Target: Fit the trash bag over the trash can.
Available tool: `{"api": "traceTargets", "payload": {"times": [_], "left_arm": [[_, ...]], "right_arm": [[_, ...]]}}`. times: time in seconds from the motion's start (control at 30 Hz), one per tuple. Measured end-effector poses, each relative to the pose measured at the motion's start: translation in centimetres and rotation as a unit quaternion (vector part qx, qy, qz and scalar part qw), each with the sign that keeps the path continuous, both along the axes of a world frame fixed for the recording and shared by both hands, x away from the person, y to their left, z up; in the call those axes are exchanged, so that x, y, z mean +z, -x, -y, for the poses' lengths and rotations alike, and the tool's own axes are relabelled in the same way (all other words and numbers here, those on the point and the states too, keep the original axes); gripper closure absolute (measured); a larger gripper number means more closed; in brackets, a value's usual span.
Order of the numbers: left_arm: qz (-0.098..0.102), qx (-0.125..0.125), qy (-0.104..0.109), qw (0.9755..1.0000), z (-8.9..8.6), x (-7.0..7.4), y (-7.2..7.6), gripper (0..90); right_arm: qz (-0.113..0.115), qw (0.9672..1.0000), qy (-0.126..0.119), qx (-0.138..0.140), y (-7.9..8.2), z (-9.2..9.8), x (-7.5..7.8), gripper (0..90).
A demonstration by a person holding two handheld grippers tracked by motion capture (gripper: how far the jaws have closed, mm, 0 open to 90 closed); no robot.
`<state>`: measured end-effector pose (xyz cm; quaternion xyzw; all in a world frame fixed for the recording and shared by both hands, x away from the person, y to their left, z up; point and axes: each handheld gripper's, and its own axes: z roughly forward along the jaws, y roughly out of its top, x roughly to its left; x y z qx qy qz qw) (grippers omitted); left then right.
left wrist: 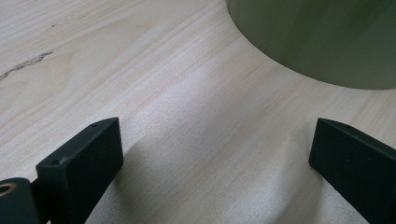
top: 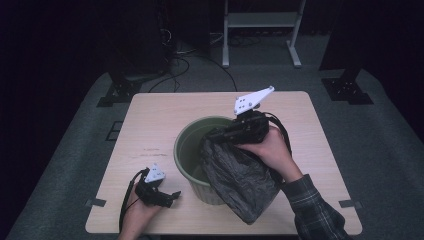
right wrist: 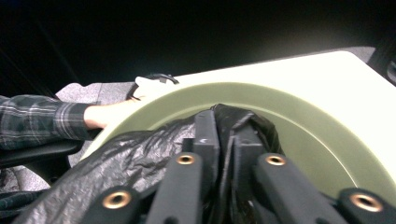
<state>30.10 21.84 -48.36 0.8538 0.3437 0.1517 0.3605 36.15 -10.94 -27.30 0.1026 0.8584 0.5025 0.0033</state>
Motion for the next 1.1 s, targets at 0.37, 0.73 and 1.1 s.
{"api": "traceTargets", "payload": {"times": [0.37,0.73,1.1], "left_arm": [[0.000,0.000,0.000,1.0000,0.0,0.0,0.0,1.5],[0.000,-0.003,-0.001,1.0000,0.0,0.0,0.0,1.5],[0.009,-0.029,0.029,0.9991,-0.5,1.6,0.5,1.6]], "right_arm": [[0.010,0.9985,0.026,-0.047,0.4,2.7,-0.4,51.4],[-0.006,0.9971,0.004,-0.075,1.0,6.4,-1.9,51.6],[-0.010,0.9969,-0.009,-0.078,0.7,7.0,-2.3,51.5]]}}
